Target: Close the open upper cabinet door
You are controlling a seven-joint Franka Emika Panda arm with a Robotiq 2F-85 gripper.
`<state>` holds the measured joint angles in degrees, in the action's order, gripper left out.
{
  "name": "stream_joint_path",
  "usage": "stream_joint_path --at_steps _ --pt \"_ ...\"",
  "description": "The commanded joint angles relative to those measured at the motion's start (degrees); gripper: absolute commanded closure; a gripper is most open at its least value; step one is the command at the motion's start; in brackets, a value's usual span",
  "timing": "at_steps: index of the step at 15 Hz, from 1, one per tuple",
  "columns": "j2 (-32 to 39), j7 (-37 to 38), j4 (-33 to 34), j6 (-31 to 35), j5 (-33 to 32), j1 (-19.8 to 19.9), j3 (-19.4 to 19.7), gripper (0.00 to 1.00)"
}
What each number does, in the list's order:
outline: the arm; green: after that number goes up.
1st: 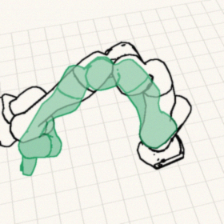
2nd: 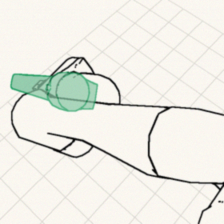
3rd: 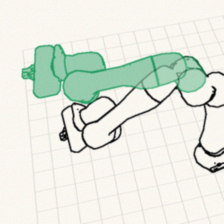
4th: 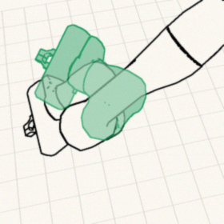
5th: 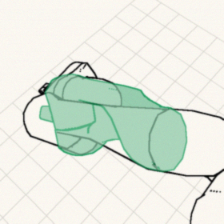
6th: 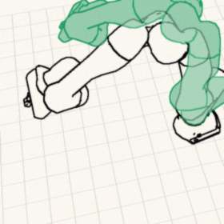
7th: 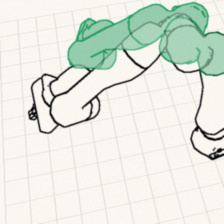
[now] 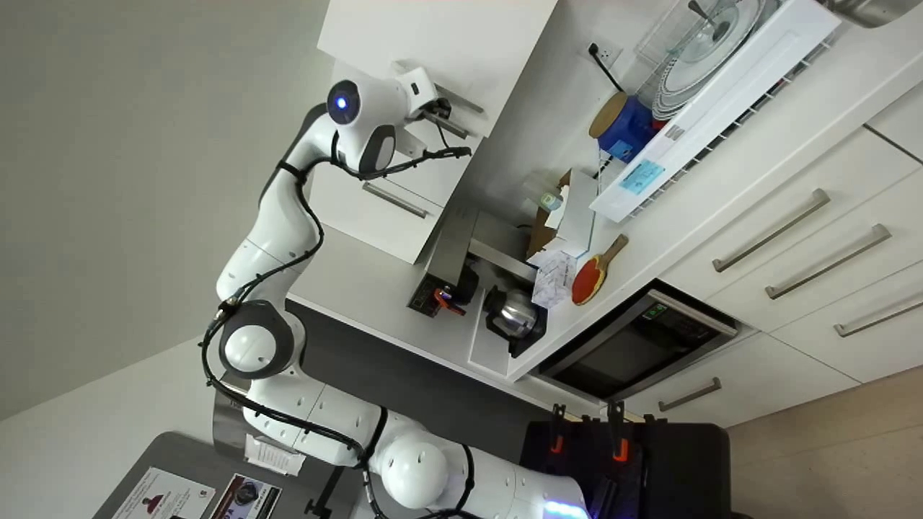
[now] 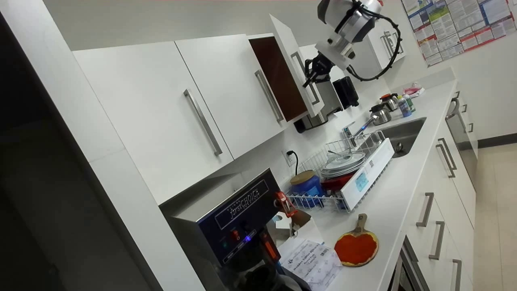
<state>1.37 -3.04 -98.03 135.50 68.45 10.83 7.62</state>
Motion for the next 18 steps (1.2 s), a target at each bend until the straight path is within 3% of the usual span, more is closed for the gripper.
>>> stream_joint_path --at_steps 1,4,8,11,16,18 --pt "-1.45 -10.32 -4.06 13.60 7.51 -3.82 -2.52 1.00" --pt "0.04 -17.80 -3.58 22.19 13.60 -5.39 -4.87 1.00" --pt "-0.82 -24.26 -4.40 26.99 18.22 -5.31 -5.19 1.00" --pt "-5.74 -13.97 -13.15 29.50 1.61 -4.13 -2.20 1.00" --pt "-11.33 -2.40 -25.40 23.86 -24.97 1.72 3.94 1.00" --pt "-12.20 2.69 -27.42 19.36 -35.58 9.63 0.80 1.00"
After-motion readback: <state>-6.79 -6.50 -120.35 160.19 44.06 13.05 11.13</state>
